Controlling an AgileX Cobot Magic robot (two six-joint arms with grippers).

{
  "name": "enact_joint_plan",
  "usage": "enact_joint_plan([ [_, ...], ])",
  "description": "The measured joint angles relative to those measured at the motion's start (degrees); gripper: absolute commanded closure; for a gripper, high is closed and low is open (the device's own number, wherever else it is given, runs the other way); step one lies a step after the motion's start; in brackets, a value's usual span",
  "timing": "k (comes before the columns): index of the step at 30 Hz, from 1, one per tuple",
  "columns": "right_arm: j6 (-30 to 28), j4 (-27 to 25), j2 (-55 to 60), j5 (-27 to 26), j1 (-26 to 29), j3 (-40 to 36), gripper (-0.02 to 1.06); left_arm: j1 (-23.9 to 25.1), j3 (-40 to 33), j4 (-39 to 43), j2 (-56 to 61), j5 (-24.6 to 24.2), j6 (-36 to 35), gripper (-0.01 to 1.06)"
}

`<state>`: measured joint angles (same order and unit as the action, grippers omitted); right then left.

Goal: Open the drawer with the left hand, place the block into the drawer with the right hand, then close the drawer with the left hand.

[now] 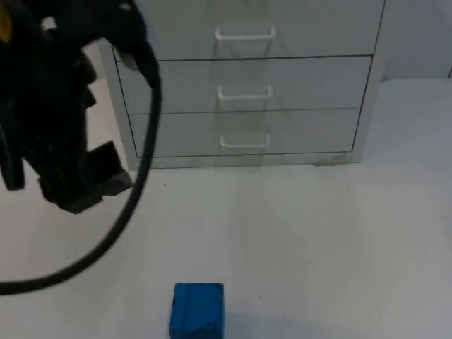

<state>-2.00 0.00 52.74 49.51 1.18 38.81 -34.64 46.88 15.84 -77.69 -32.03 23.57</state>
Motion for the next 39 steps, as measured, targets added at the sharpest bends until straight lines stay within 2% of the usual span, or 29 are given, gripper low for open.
enact_joint_plan([
  [2, 0.0, 0.0, 0.0, 0.0, 0.0, 0.0, 0.01, -3.1, 0.0, 8.0, -3.0, 3.7, -4.1, 0.22],
  [3, 0.0, 0.0, 0.0, 0.0, 0.0, 0.0, 0.01, -3.1, 0.0, 8.0, -3.0, 3.7, -4.1, 0.22],
  [6, 0.0, 0.0, 0.0, -0.1, 0.0, 0.0, 0.01, -5.2, 0.0, 17.9, -7.5, 7.1, -10.4, 0.22],
  [8, 0.0, 0.0, 0.0, -0.4, 0.0, 0.0, 0.01, -5.6, 0.0, 24.8, -10.9, 9.6, -16.0, 0.25],
  [9, 0.0, 0.0, 0.0, -0.4, 0.0, 0.0, 0.01, -5.6, 0.0, 24.8, -10.9, 9.6, -16.0, 0.25],
  [14, 0.0, 0.0, 0.0, -0.7, 0.0, 0.0, 0.01, -5.7, 1.0, 36.8, -18.7, 16.1, -25.7, 0.26],
  [16, 0.0, 0.0, 0.0, -0.9, 0.0, 0.0, 0.01, -5.7, 1.7, 38.2, -20.4, 16.6, -26.8, 0.28],
  [21, 0.0, 0.0, 0.0, -1.0, 0.0, 0.0, 0.01, -5.7, 6.9, 41.0, -27.5, 16.8, -28.3, 0.43],
  [31, 0.0, 0.0, 0.0, -1.1, 0.0, 0.0, 0.01, -5.7, 16.7, 46.8, -38.3, 17.3, -30.1, 0.44],
  [39, 0.0, 0.0, 0.0, -1.3, 0.0, 0.0, 0.01, -5.7, 22.2, 50.8, -42.6, 17.7, -32.6, 0.44],
])
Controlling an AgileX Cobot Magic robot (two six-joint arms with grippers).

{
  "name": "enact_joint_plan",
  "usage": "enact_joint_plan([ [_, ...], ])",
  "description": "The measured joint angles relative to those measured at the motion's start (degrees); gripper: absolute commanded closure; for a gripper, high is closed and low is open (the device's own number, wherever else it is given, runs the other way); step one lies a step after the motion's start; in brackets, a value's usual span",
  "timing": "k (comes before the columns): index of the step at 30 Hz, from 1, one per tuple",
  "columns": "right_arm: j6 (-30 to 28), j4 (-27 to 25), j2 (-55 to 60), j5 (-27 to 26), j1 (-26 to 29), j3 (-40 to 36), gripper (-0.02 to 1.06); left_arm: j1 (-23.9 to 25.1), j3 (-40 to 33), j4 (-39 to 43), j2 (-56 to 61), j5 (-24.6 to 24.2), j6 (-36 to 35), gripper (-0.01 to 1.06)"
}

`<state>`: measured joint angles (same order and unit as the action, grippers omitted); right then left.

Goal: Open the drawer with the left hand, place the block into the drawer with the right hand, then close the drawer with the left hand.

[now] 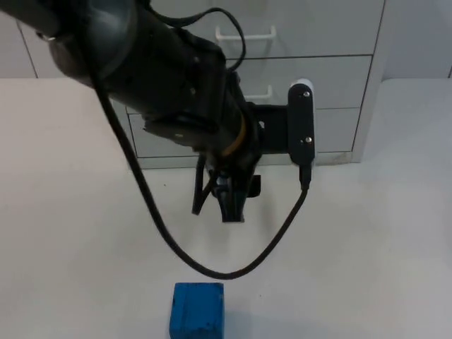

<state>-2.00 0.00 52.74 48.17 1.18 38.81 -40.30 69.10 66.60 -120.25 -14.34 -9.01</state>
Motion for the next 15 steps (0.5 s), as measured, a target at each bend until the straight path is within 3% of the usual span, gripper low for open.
enact_joint_plan([
  [5, 0.0, 0.0, 0.0, 0.0, 0.0, 0.0, 0.01, 0.0, 2.7, 4.7, -3.3, -1.3, -2.2, 0.44],
  [15, 0.0, 0.0, 0.0, 0.0, 0.0, 0.0, 0.01, 0.1, 5.9, 18.3, -7.3, -5.5, -15.7, 0.44],
])
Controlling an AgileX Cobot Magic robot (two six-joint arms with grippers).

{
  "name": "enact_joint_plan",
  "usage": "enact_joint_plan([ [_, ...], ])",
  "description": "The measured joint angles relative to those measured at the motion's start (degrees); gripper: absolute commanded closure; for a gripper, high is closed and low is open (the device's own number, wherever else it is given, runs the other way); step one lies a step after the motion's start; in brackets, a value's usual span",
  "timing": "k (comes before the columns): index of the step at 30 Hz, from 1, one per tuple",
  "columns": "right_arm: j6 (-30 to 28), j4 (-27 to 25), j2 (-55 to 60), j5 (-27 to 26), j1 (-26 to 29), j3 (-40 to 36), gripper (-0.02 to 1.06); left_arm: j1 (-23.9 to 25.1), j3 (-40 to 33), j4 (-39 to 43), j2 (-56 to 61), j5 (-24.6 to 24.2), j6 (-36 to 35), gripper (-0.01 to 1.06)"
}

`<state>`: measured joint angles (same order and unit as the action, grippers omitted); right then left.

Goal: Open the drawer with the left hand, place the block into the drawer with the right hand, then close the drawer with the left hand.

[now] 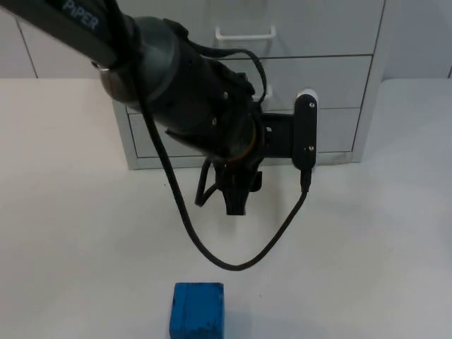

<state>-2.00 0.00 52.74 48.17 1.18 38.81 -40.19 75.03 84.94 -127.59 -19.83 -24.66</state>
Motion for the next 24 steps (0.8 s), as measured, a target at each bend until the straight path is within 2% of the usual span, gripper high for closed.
enact_joint_plan([
  [11, -0.1, 0.0, 0.0, 0.0, 0.0, 0.0, 0.01, 1.0, 2.3, 4.3, -3.1, -0.4, -5.8, 0.50],
  [14, -0.1, 0.0, 0.0, 0.0, 0.0, 0.0, 0.01, 1.0, 2.8, 4.4, -3.3, -0.7, -7.0, 0.63],
  [15, -0.1, 0.0, 0.0, 0.0, 0.0, 0.0, 0.01, 1.0, 2.8, 4.4, -3.3, -0.7, -7.0, 0.70],
  [16, -0.1, 0.0, 0.0, 0.0, 0.0, 0.0, 0.01, 1.0, 3.1, 4.0, -3.3, -0.7, -7.2, 0.70],
  [19, -0.1, 0.0, 0.0, -0.1, 0.0, 0.0, 0.01, 1.0, 3.3, 2.5, -3.3, -0.7, -7.3, 1.04],
  [24, -0.1, 0.0, 0.0, -0.2, 0.0, 0.0, 0.01, 0.6, 3.2, 2.4, -3.3, -1.3, -6.6, 1.05],
])
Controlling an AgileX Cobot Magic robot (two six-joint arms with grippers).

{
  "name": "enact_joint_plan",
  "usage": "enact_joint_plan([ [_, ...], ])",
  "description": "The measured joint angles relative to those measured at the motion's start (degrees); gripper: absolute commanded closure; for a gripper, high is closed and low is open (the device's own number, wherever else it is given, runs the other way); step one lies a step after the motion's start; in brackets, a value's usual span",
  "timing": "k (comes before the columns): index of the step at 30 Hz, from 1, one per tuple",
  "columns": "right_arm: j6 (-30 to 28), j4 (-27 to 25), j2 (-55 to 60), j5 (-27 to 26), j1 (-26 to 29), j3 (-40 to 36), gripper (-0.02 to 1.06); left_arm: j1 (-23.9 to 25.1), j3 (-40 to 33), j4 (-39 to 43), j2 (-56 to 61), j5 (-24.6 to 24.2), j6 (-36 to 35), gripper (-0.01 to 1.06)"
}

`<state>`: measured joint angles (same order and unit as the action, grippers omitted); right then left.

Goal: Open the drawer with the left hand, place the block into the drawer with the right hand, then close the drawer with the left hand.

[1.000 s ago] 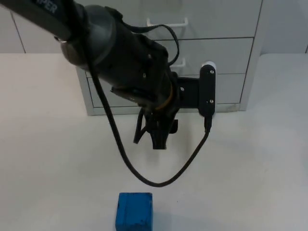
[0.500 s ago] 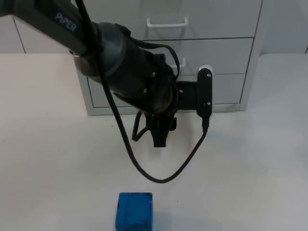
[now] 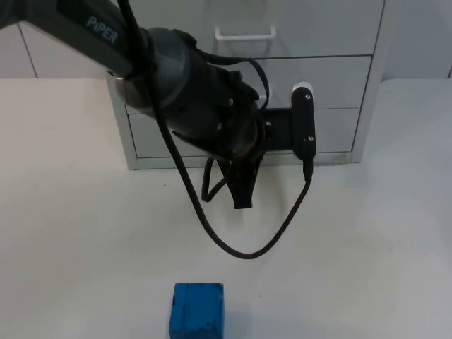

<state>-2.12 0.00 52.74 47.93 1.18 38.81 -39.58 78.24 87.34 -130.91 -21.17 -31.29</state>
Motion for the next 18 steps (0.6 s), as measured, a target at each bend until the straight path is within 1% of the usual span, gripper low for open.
enact_joint_plan([
  [2, 0.0, 0.0, 0.0, -0.1, 0.0, 0.0, 0.01, -0.3, -0.2, -0.1, 0.0, -0.4, 0.0, 1.05],
  [5, 0.0, 0.0, 0.0, -0.2, 0.0, 0.0, 0.01, -2.2, -2.1, -0.2, 0.3, -3.4, 0.0, 1.05],
  [6, 0.0, 0.0, 0.0, -0.2, 0.0, 0.0, 0.01, -2.2, -2.1, -0.2, 0.3, -3.4, 0.0, 1.05],
  [8, 0.0, 0.0, 0.0, -0.2, 0.0, 0.0, 0.01, -3.7, -4.2, -1.8, 1.3, -4.5, -0.2, 1.05],
  [11, 0.0, 0.0, 0.0, -0.2, 0.0, 0.0, 0.01, -6.0, -7.4, -3.1, 3.2, -5.8, -2.2, 1.05],
  [16, 0.0, 0.0, 0.0, -0.2, 0.0, 0.0, 0.01, -8.5, -10.0, -5.0, 4.6, -6.8, -3.2, 1.05],
  [18, 0.0, 0.0, 0.0, -0.2, 0.0, 0.0, 0.01, -10.7, -11.9, -7.2, 5.6, -7.7, -3.5, 1.05],
])
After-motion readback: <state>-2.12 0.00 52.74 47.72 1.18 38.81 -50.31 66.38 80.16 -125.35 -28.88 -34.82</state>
